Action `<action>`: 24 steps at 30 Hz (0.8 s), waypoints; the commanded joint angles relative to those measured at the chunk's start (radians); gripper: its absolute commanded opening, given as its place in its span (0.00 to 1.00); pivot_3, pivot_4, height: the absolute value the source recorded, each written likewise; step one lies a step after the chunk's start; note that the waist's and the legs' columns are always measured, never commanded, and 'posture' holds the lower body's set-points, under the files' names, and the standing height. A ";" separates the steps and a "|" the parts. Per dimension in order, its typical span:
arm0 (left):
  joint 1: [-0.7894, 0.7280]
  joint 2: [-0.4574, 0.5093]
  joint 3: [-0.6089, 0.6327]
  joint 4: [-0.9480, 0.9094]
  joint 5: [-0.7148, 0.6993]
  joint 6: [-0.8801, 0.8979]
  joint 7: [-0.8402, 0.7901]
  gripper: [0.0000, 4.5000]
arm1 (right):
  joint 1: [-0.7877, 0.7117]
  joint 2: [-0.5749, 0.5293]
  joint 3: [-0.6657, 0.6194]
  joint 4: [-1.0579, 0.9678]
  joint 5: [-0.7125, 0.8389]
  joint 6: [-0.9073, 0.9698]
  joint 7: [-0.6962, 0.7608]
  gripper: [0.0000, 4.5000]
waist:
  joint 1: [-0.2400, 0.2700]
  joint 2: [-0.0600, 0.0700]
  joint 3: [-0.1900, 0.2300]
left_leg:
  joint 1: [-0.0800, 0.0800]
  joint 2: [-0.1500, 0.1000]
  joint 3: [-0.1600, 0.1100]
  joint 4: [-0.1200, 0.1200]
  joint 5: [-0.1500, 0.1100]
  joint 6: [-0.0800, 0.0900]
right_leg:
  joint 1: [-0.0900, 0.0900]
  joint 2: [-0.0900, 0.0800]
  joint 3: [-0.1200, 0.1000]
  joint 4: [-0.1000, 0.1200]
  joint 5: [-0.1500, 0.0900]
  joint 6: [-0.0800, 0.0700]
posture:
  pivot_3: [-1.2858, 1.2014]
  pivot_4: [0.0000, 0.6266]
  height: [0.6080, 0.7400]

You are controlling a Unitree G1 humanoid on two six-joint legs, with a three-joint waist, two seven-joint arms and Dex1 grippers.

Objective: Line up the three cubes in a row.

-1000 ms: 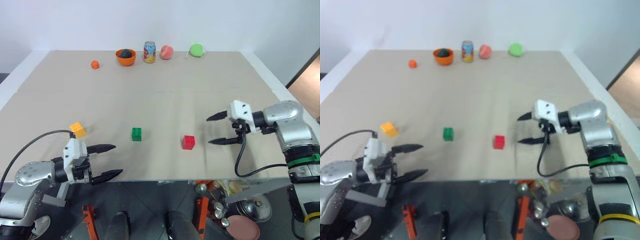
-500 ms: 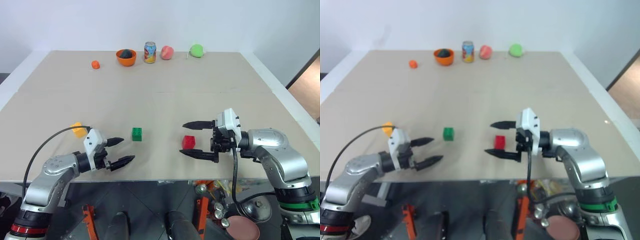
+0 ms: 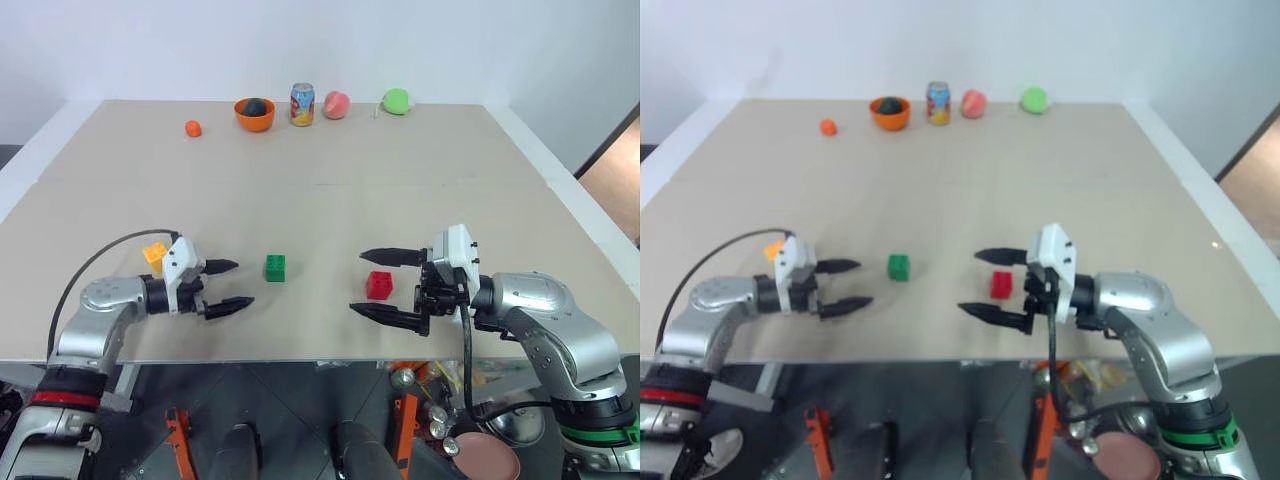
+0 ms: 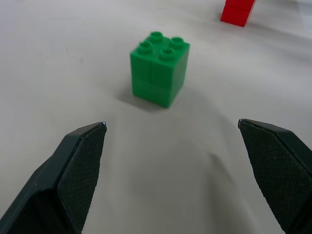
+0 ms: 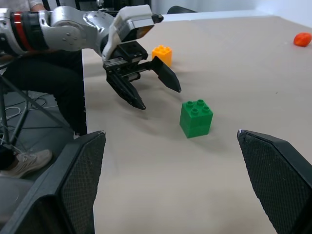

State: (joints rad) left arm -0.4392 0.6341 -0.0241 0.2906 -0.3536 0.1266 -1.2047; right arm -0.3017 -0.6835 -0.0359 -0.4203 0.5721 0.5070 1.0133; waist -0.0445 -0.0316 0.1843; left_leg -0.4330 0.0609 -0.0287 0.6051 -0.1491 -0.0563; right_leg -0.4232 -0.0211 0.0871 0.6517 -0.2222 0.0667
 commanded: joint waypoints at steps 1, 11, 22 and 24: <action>-0.071 -0.030 -0.021 0.078 0.021 -0.067 -0.057 1.00 | 0.012 -0.012 -0.033 -0.063 0.026 0.004 -0.025 0.99 | 0.001 0.000 0.000 | 0.000 0.000 0.000 0.000 0.000 0.000 | 0.000 0.000 0.000 0.000 0.000 0.000 | 0.52 0.24 1.00; -0.245 -0.110 -0.069 0.352 0.110 -0.193 -0.135 1.00 | 0.034 -0.025 -0.049 -0.092 0.042 0.017 -0.065 0.99 | -0.001 0.000 0.000 | -0.001 0.000 -0.001 0.000 0.000 0.000 | 0.000 0.001 0.000 0.000 0.000 0.000 | 0.52 0.24 1.00; -0.348 -0.161 -0.071 0.531 0.166 -0.284 -0.163 1.00 | 0.041 -0.038 -0.054 -0.104 0.056 0.022 -0.092 0.99 | -0.001 0.000 0.000 | -0.002 0.000 -0.002 0.000 0.000 0.000 | 0.000 0.002 0.000 0.000 0.000 0.001 | 0.52 0.24 1.00; -0.350 -0.168 -0.071 0.534 0.166 -0.282 -0.176 0.88 | 0.040 -0.038 -0.053 -0.104 0.056 0.022 -0.095 1.00 | -0.001 0.000 0.000 | -0.002 0.000 -0.003 0.000 0.000 0.000 | 0.000 0.002 0.000 0.000 0.000 0.001 | 0.52 0.24 1.00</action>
State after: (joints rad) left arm -0.7593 0.4692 -0.1041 0.8266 -0.1828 -0.1451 -1.3649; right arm -0.2518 -0.7124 -0.0529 -0.4863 0.6083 0.5363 0.9253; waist -0.0452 -0.0316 0.1842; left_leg -0.4347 0.0609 -0.0312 0.6055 -0.1490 -0.0561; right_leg -0.4233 -0.0193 0.0872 0.6518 -0.2222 0.0678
